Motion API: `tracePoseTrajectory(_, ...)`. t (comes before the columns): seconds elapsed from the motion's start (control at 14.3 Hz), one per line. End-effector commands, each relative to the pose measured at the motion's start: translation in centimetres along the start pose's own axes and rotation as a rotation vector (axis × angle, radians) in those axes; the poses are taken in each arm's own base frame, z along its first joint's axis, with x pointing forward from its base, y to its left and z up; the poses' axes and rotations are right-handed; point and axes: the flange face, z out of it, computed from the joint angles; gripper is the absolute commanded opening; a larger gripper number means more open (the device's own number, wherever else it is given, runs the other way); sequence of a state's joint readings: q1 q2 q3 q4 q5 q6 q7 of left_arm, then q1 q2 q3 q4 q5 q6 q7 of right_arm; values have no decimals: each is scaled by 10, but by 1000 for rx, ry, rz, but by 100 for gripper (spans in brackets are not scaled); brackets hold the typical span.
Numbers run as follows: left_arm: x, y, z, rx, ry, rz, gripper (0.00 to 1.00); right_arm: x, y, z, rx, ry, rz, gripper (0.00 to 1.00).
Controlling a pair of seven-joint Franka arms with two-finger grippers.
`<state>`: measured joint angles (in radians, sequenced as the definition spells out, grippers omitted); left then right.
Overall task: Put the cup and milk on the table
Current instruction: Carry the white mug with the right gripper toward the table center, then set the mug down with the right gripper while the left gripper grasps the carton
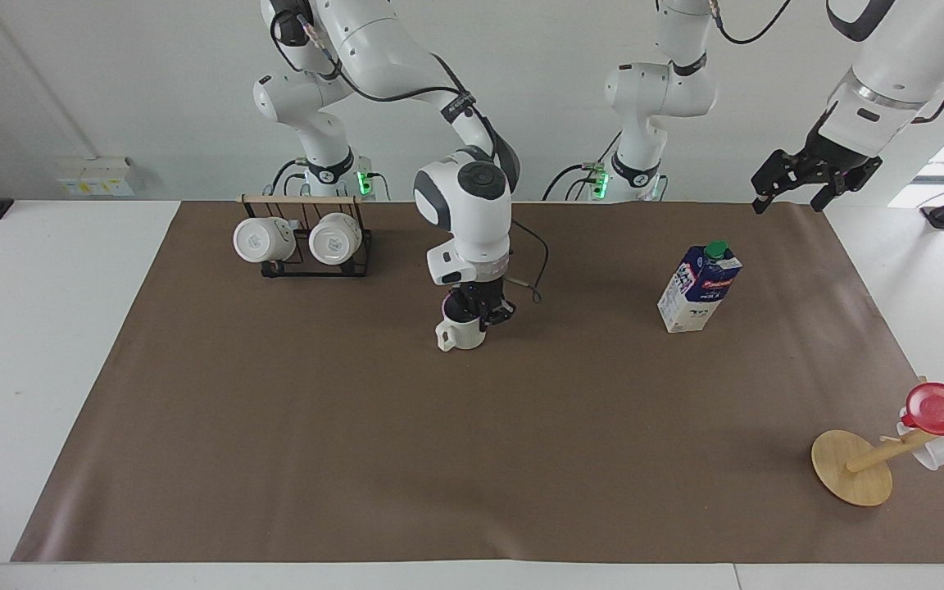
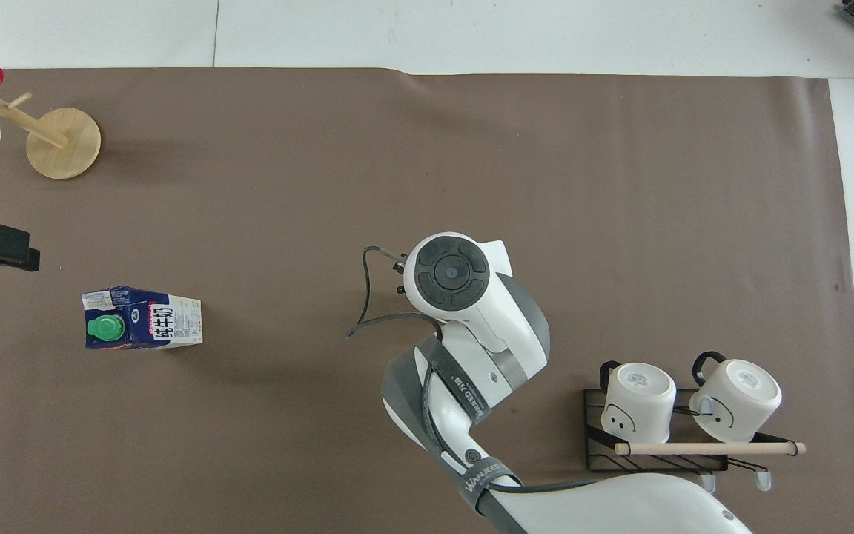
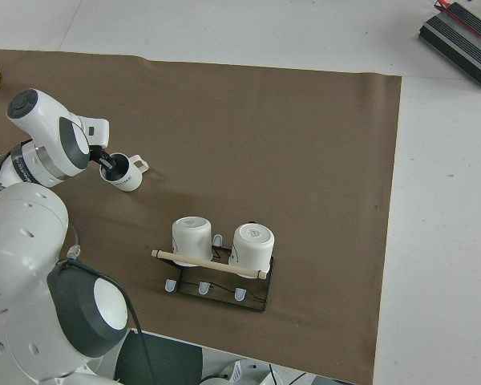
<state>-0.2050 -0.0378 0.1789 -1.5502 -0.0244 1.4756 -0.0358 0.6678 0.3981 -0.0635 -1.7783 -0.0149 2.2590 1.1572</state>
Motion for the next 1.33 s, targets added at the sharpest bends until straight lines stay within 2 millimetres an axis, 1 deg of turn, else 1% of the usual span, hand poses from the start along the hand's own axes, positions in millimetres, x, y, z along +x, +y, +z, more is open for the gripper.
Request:
tracePoseTrajectory(0.0,-7,10,0,8,-4,9,100,2,6,3,-17,11,-39,32)
tracePoseTrajectory(0.07,-7,11,0,9,-5,10,100,2,6,3,-17,11,-39,79)
tracePoseTrajectory(0.14,-11,16,1,6,-7,21,100,2,6,3,-16,12,-41,100)
tracePoseTrajectory(0.21,-17,25,5,5,-17,40,100,2,3,-1,-11,19,-52,100)
tracePoseTrajectory(0.42,-34,32,22,-8,-7,78,100,-3,-2,-10,-10,59,-98,100)
tracePoseTrajectory(0.56,-45,29,32,-19,23,85,100,-3,-3,-26,7,69,-121,100)
tracePoseTrajectory(0.63,-47,28,34,-20,35,87,100,-2,-1,-37,13,72,-133,100)
tracePoseTrajectory(0.7,-48,27,36,-22,38,86,100,3,2,-53,27,79,-146,100)
tracePoseTrajectory(0.77,-51,27,36,-24,46,88,100,8,8,-71,30,81,-166,100)
tracePoseTrajectory(0.91,-57,24,47,-30,67,92,100,20,23,-105,30,80,-189,100)
tracePoseTrajectory(1.05,-70,21,61,-33,109,99,100,33,38,-127,26,72,-228,100)
tracePoseTrajectory(1.12,-74,20,69,-35,118,103,100,40,47,-137,18,69,-256,100)
tracePoseTrajectory(1.26,-77,19,80,-27,134,108,100,48,64,-154,-5,54,-303,100)
